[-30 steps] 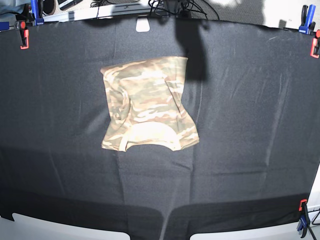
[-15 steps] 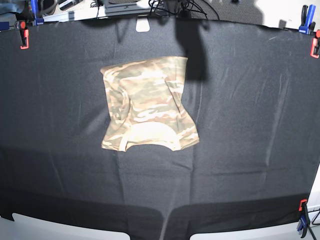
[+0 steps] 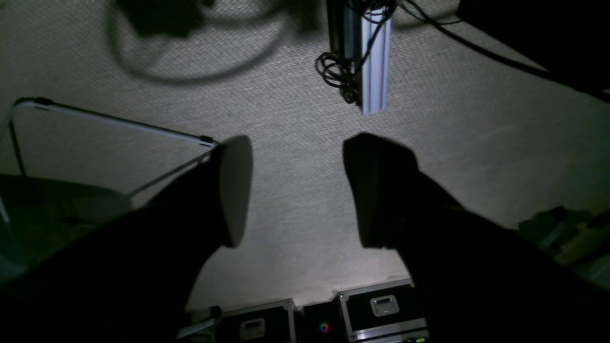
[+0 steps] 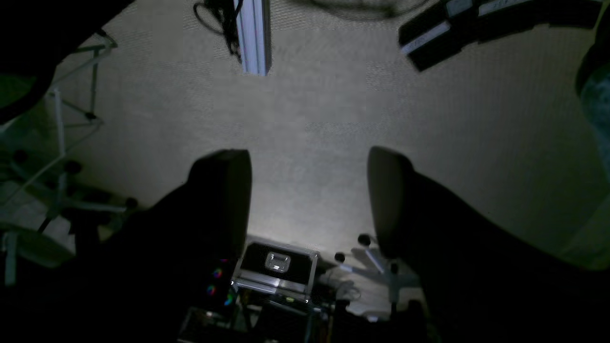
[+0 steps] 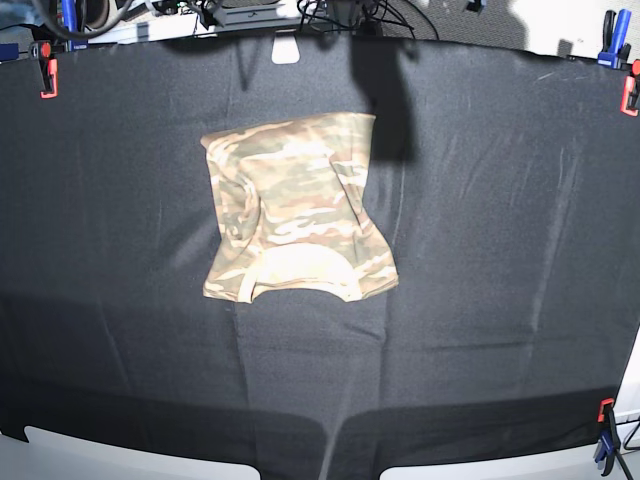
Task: Layout the t-shirt on the table in an organized manner, then fold the t-shirt properly
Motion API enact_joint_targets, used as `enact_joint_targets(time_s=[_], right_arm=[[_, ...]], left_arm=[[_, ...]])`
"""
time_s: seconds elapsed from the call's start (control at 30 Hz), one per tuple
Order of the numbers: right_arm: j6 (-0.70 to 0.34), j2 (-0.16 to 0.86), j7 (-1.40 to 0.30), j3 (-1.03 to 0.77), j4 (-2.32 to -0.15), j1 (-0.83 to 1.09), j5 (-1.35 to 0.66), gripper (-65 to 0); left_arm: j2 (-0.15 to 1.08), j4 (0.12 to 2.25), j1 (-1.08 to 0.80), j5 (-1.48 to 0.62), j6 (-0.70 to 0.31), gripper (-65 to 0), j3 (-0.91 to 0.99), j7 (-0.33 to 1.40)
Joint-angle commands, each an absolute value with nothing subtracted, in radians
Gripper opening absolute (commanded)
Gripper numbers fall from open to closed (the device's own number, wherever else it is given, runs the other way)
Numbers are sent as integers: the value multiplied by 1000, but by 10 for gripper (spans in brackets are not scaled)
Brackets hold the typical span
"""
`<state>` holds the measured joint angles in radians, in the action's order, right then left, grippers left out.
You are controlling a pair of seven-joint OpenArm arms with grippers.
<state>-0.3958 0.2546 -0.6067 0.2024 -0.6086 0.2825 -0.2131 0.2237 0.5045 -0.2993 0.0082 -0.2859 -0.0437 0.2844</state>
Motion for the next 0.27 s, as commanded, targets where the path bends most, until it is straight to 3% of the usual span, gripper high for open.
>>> enact_joint_targets(time_s=[0.0, 0.23], right_arm=[[-403, 263, -617, 204, -615, 286, -220, -280], [-403, 263, -616, 204, -616, 282, -225, -280]], left_arm=[[230, 507, -307, 11, -288, -332, -42, 282], [228, 507, -307, 11, -288, -332, -42, 275]])
